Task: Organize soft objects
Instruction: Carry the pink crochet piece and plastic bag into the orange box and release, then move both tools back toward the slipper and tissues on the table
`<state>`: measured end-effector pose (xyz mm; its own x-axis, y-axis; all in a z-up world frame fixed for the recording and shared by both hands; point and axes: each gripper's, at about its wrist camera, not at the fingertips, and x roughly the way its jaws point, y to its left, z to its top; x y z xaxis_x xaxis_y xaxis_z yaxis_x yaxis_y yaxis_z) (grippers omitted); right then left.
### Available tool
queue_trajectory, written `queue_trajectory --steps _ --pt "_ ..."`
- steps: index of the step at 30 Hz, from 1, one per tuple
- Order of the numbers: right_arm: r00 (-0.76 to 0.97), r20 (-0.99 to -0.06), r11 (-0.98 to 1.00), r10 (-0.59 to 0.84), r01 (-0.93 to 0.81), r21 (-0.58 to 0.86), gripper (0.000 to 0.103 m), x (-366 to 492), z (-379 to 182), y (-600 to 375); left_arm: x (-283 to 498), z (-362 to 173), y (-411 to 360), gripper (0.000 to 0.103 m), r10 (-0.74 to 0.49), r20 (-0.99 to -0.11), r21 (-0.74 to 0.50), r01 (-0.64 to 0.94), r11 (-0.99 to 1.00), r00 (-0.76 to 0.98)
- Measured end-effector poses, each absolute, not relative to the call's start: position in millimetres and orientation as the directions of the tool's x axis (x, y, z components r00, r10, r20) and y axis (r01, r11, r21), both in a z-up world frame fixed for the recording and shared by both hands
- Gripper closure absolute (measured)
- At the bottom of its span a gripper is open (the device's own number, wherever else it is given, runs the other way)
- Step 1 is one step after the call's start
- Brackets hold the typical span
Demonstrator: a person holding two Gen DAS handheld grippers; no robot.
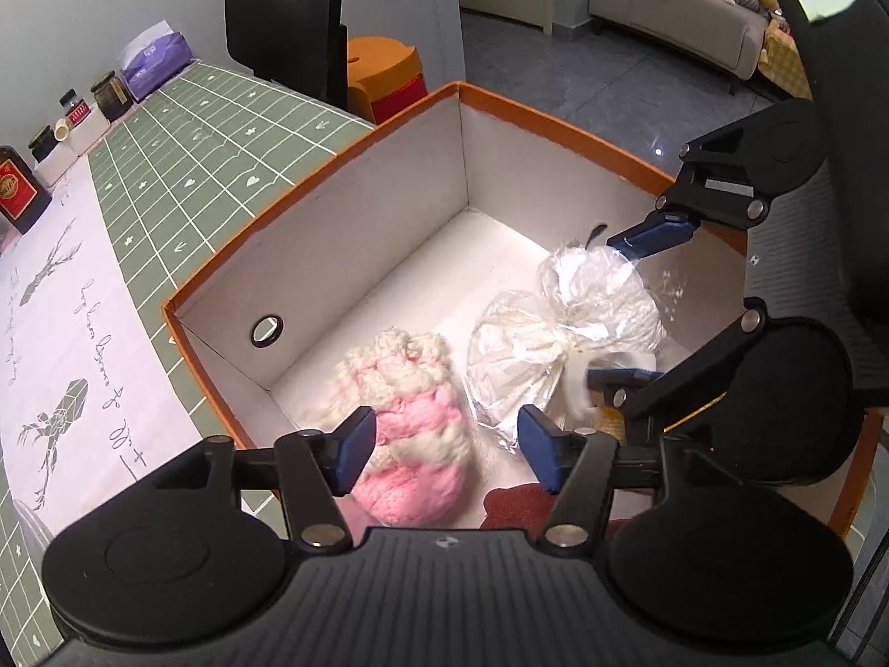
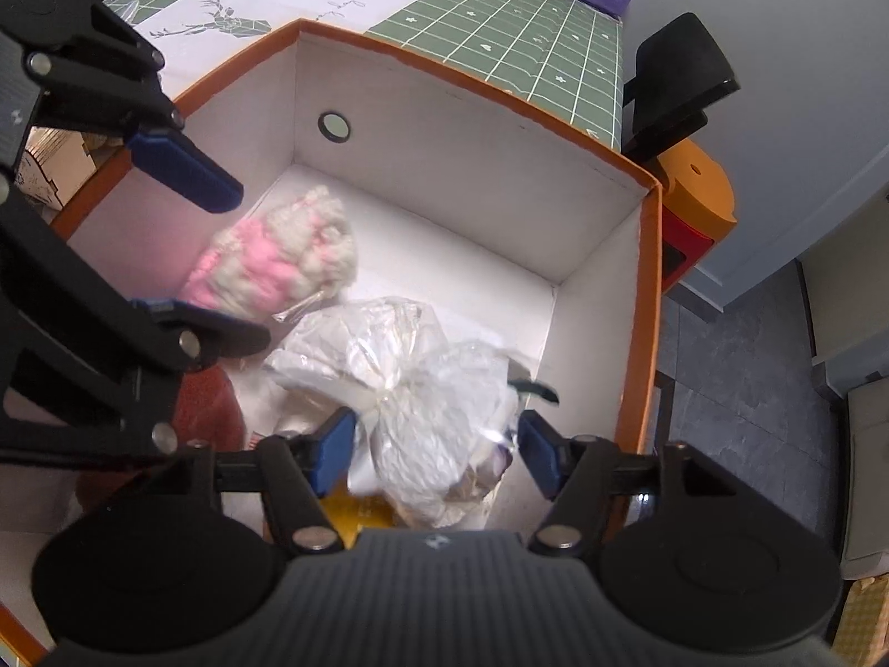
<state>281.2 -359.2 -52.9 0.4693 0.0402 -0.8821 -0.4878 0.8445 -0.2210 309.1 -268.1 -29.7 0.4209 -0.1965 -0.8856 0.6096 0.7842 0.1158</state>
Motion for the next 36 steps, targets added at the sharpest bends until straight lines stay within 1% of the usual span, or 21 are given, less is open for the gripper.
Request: queue_trajectory --steps 3,4,5,16,20,23,28,31,36 --pt "0.468 -0.882 0.846 0.049 -0.49 -0.213 0.034 280 -47 -359 307 -22 -265 0.033 -0.216 -0.882 0.096 0.608 0.788 0.419" --pt "0.466 -0.883 0.844 0.051 -0.492 -0.211 0.029 279 -45 -359 305 -20 -264 0.033 -0.22 -0.88 0.094 0.608 0.788 0.421" --pt "0.469 -0.882 0.843 0.05 -0.493 -0.214 0.027 277 -43 -358 302 -17 -263 0.033 -0.222 -0.878 0.095 0.608 0.788 0.425" --pt "0.518 -0.853 0.841 0.059 -0.486 -0.237 0.026 246 -1 -339 272 19 -237 0.033 -0.25 -0.834 0.108 0.589 0.801 0.492" --pt "0.539 -0.837 0.87 0.096 -0.454 -0.193 0.026 231 18 -333 255 35 -219 0.033 -0.242 -0.805 0.136 0.566 0.813 0.542" --pt "0.574 -0.809 0.89 0.122 -0.425 -0.167 0.026 216 30 -327 239 51 -199 0.033 -0.259 -0.766 0.128 0.535 0.835 0.588" --pt "0.633 -0.743 0.908 0.217 -0.411 -0.086 0.026 185 47 -308 207 70 -160 0.033 -0.25 -0.691 0.133 0.459 0.878 0.679" --pt "0.65 -0.699 0.896 0.297 -0.443 -0.031 0.026 163 53 -291 186 75 -133 0.033 -0.236 -0.654 0.122 0.408 0.905 0.718" --pt "0.665 -0.624 0.865 0.41 -0.501 0.033 0.026 125 47 -254 147 65 -83 0.033 -0.187 -0.604 0.058 0.276 0.959 0.775"
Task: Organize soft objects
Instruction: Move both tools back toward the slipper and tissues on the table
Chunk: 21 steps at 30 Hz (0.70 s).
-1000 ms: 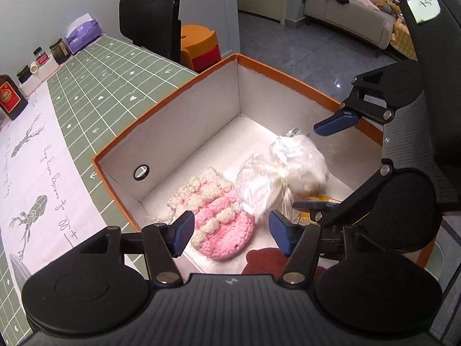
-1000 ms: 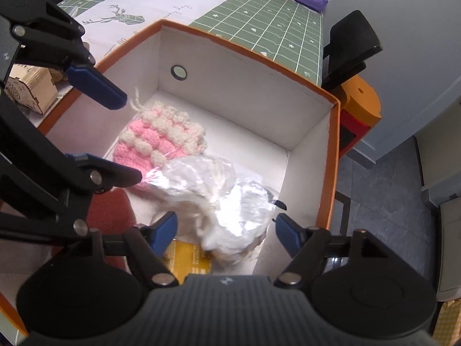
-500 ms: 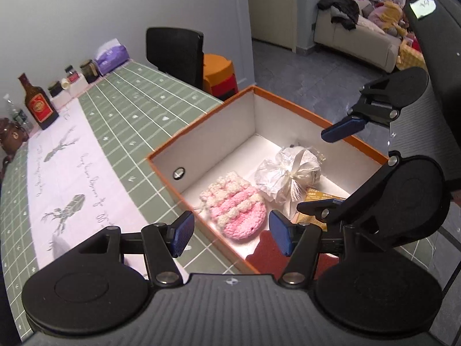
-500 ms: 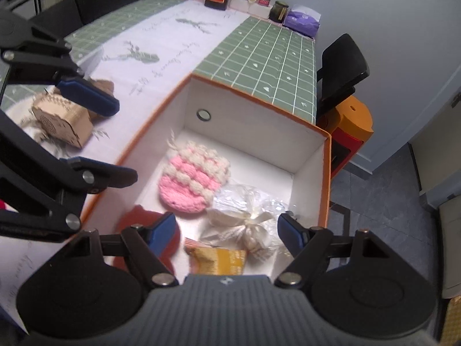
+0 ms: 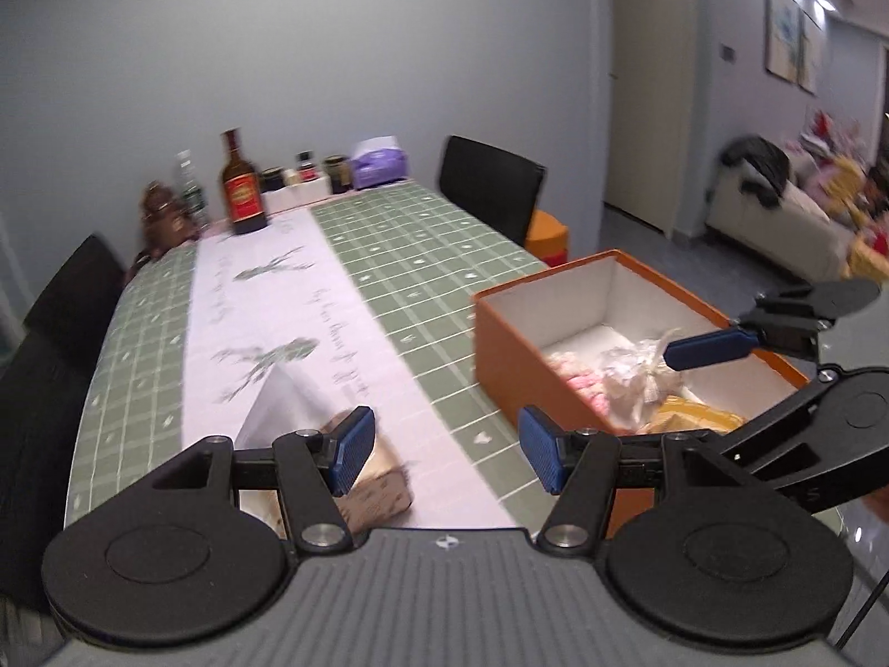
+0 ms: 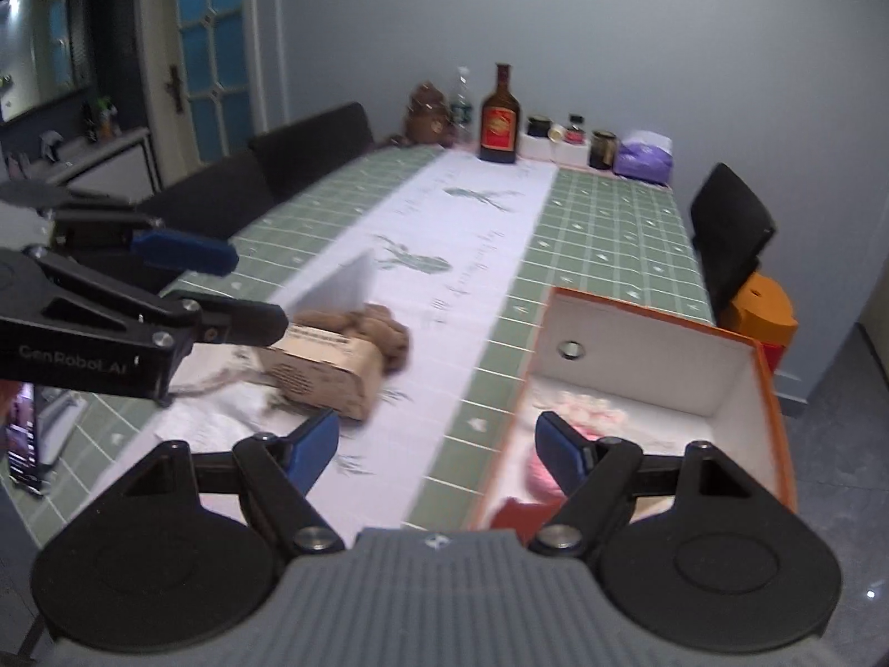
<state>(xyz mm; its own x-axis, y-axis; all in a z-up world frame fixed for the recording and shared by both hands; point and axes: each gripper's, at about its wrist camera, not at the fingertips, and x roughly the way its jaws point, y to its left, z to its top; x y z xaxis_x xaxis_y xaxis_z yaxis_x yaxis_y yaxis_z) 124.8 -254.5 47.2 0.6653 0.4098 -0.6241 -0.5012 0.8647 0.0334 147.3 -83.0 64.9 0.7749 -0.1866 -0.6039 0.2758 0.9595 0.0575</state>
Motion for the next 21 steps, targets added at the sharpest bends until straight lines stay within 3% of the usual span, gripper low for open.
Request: queue_trajectory --steps 8,21 --pt "0.652 -0.572 0.85 0.498 -0.499 0.171 0.026 89 0 -220 89 16 -20 0.033 -0.075 -0.59 -0.001 0.092 0.996 0.804" --pt "0.619 -0.581 0.829 0.529 -0.523 0.197 0.026 55 -74 -160 48 -46 18 0.036 0.019 -0.585 -0.024 -0.041 0.999 0.811"
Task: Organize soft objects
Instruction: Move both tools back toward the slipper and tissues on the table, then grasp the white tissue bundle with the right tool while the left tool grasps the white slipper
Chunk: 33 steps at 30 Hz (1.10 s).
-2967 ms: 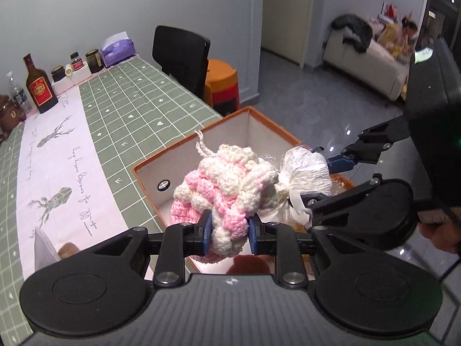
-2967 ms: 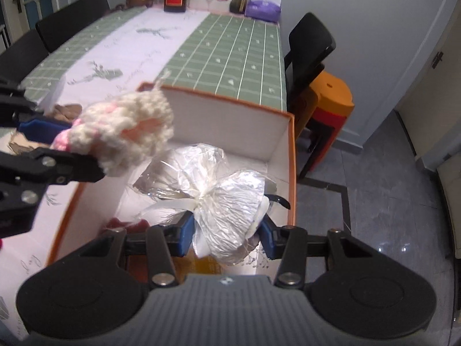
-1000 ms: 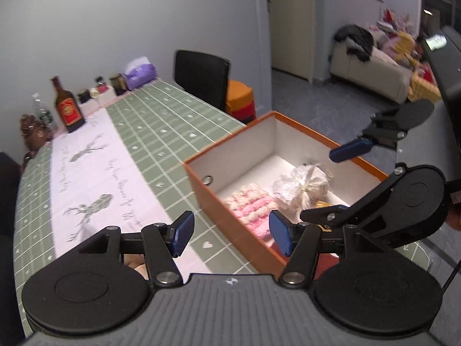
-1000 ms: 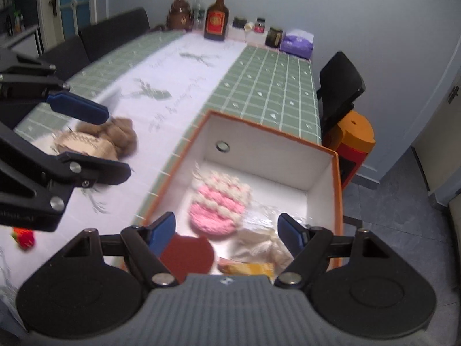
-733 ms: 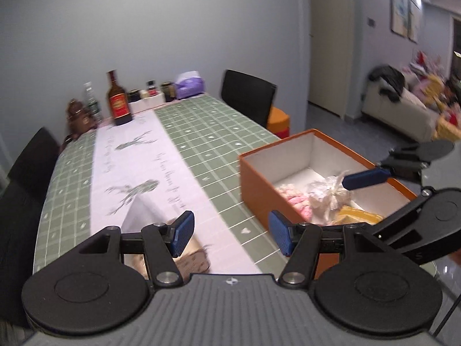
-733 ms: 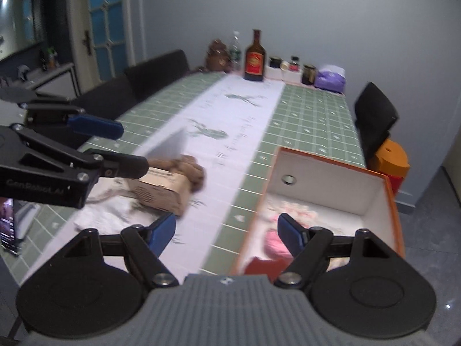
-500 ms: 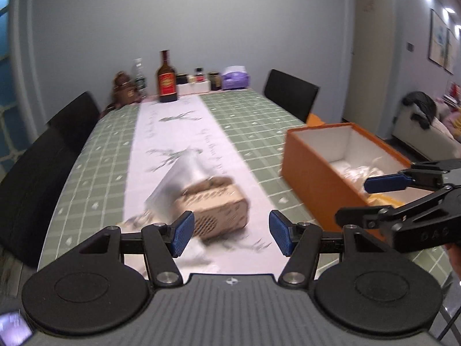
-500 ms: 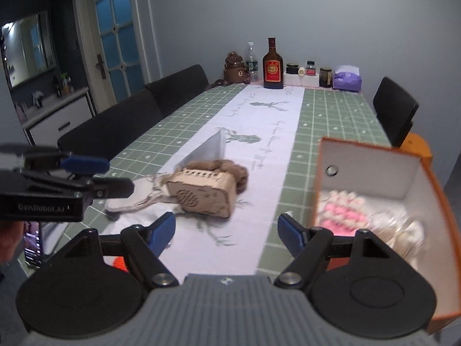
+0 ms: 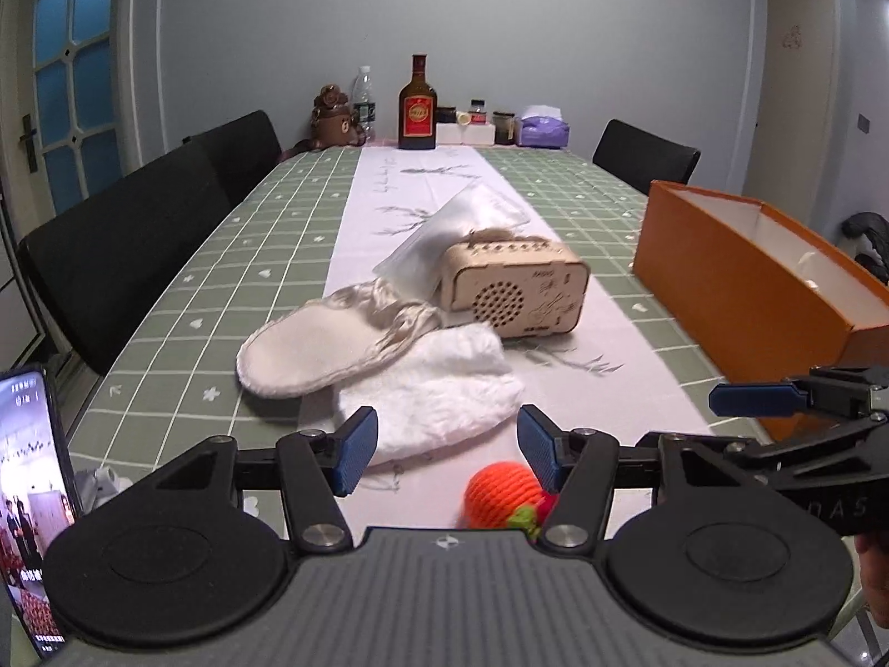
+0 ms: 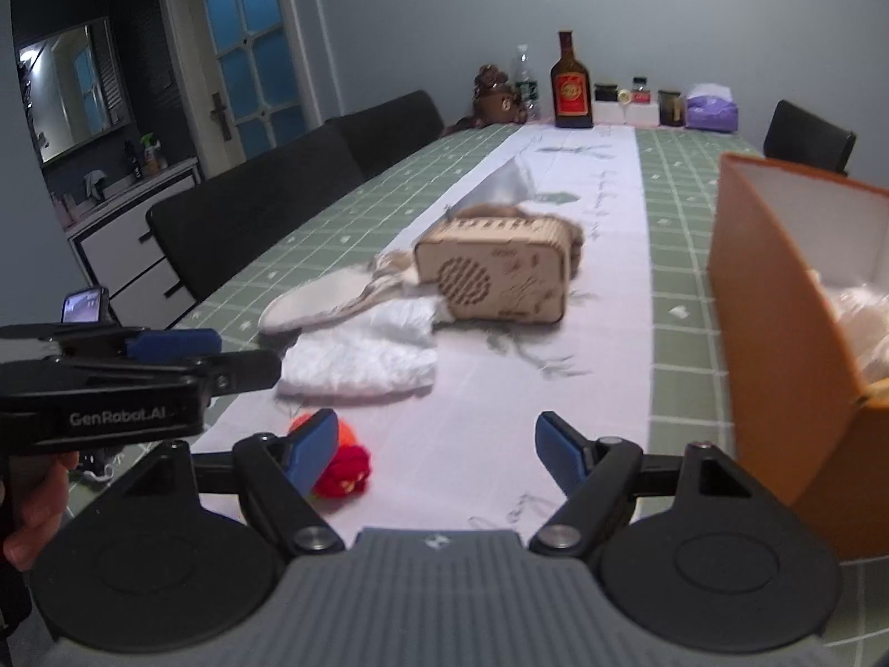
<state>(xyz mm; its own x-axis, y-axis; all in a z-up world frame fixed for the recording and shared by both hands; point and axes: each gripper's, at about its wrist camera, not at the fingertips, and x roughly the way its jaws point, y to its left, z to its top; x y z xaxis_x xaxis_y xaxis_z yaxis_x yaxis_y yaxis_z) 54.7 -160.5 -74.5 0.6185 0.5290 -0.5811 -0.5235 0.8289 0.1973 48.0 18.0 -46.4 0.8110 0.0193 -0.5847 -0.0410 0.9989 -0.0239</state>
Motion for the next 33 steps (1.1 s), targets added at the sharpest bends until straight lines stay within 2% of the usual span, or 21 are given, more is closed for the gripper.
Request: queue_trajectory --steps 4,9,16,21,27,30,31,33 --pt "0.6 -0.601 0.827 0.528 -0.523 0.206 0.026 67 -84 -145 52 -52 34 0.038 0.048 -0.593 -0.009 -0.067 0.998 0.804" --pt "0.58 -0.611 0.813 0.539 -0.547 0.198 0.026 92 -87 -119 70 -53 47 0.038 0.141 -0.605 0.084 -0.113 0.99 0.783" --pt "0.527 -0.636 0.752 0.564 -0.647 0.13 0.008 120 -94 -76 100 -59 66 0.041 0.166 -0.642 0.107 -0.127 0.986 0.749" --pt "0.476 -0.671 0.717 0.568 -0.686 0.121 0.003 136 -105 -47 111 -61 77 0.041 0.168 -0.658 0.086 -0.148 0.985 0.734" --pt "0.478 -0.686 0.719 0.549 -0.689 0.095 0.003 147 -114 -28 118 -64 81 0.041 0.18 -0.669 0.1 -0.153 0.983 0.721" --pt "0.509 -0.691 0.732 0.514 -0.68 0.043 0.023 149 -117 -26 119 -66 86 0.041 0.172 -0.681 0.075 -0.166 0.983 0.712" --pt "0.526 -0.682 0.738 0.508 -0.674 0.03 0.035 149 -116 -29 120 -67 87 0.041 0.169 -0.684 0.068 -0.168 0.983 0.71" --pt "0.533 -0.678 0.748 0.506 -0.663 0.037 0.045 152 -115 -35 121 -67 87 0.041 0.17 -0.685 0.069 -0.169 0.983 0.708"
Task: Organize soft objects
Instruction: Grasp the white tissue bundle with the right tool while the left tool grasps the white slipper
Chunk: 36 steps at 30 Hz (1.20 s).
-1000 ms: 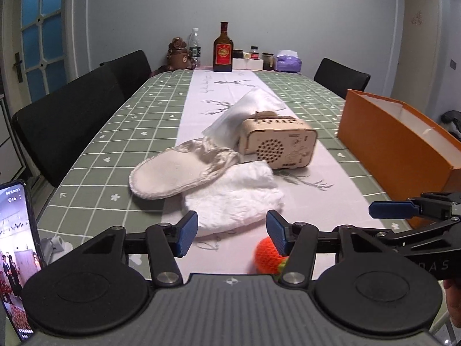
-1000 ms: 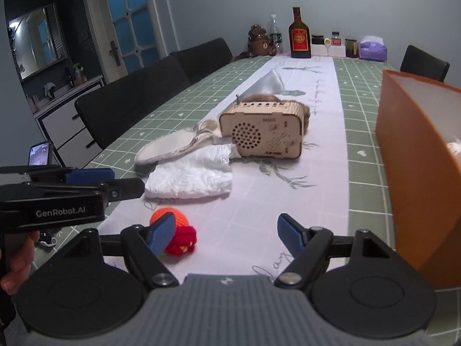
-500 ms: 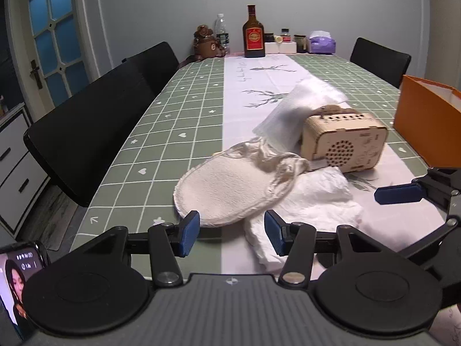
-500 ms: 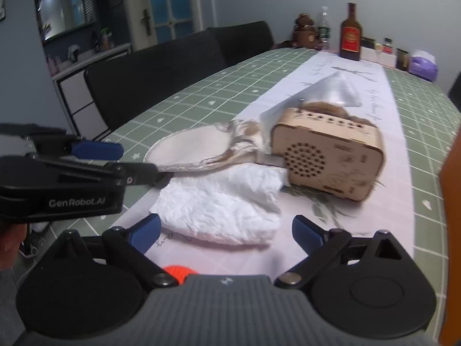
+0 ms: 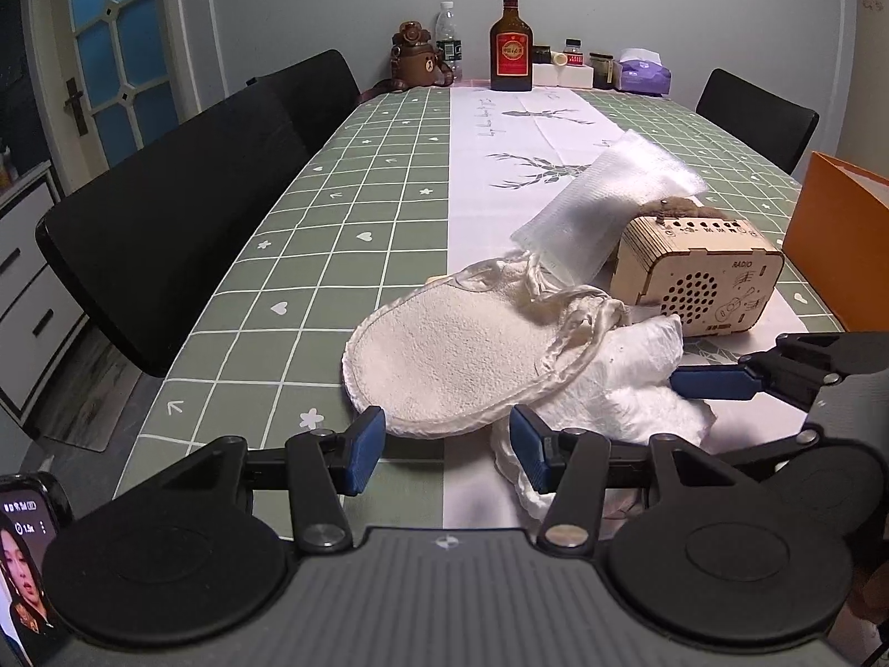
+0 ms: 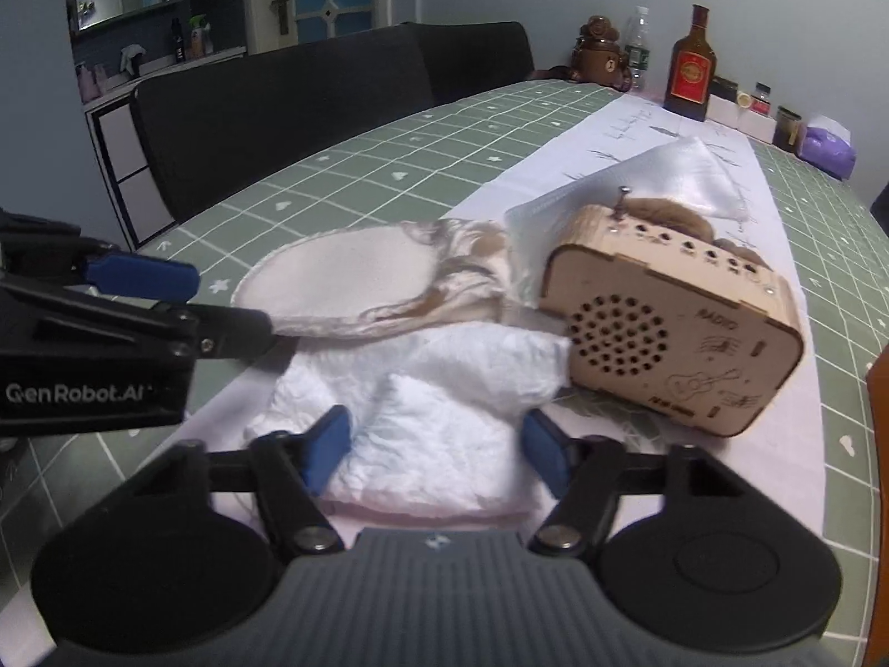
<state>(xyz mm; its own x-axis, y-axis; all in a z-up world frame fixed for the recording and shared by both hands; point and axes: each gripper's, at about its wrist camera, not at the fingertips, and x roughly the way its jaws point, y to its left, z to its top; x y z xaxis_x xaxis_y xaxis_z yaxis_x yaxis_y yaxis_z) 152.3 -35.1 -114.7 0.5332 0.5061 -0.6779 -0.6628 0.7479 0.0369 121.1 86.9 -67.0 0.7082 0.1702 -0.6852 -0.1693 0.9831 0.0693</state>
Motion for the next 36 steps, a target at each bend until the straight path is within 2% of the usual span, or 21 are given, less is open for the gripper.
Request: queue_trajectory --steps 2,4,5,6,8,16,23,27,31,34,36 --pt "0.533 -0.676 0.747 0.509 -0.663 0.04 0.056 155 -114 -41 123 -67 85 0.041 0.164 -0.684 0.07 -0.16 0.985 0.711" --pt "0.535 -0.672 0.74 0.512 -0.671 0.03 0.062 155 -115 -44 125 -67 82 0.041 0.15 -0.685 0.063 -0.148 0.987 0.713" --pt "0.538 -0.67 0.737 0.511 -0.676 0.02 0.075 154 -115 -44 126 -67 81 0.041 0.146 -0.685 0.061 -0.144 0.988 0.714" --pt "0.531 -0.669 0.729 0.52 -0.684 0.024 0.082 154 -115 -44 127 -68 80 0.041 0.146 -0.685 0.063 -0.141 0.988 0.714" --pt "0.516 -0.669 0.726 0.535 -0.686 0.051 0.088 153 -114 -48 129 -69 78 0.041 0.145 -0.686 0.073 -0.131 0.989 0.713" --pt "0.573 -0.648 0.791 0.502 -0.607 0.076 0.088 148 -94 -93 131 -74 61 0.033 0.12 -0.682 0.155 -0.018 0.988 0.722" --pt "0.577 -0.672 0.836 0.465 -0.537 0.118 0.087 148 -103 -125 150 -101 31 0.031 0.231 -0.676 0.39 0.073 0.918 0.7" --pt "0.573 -0.674 0.837 0.466 -0.533 0.126 0.086 146 -108 -128 158 -101 26 0.027 0.216 -0.682 0.375 0.081 0.923 0.699" --pt "0.565 -0.676 0.834 0.473 -0.534 0.137 0.084 146 -112 -128 168 -104 32 0.021 0.219 -0.668 0.332 0.022 0.943 0.711" --pt "0.563 -0.677 0.832 0.474 -0.537 0.137 0.08 147 -111 -129 172 -105 40 0.027 0.196 -0.67 0.262 -0.02 0.965 0.716" --pt "0.559 -0.678 0.83 0.477 -0.539 0.14 0.076 147 -112 -129 173 -105 46 0.045 0.158 -0.672 0.194 -0.033 0.98 0.724"
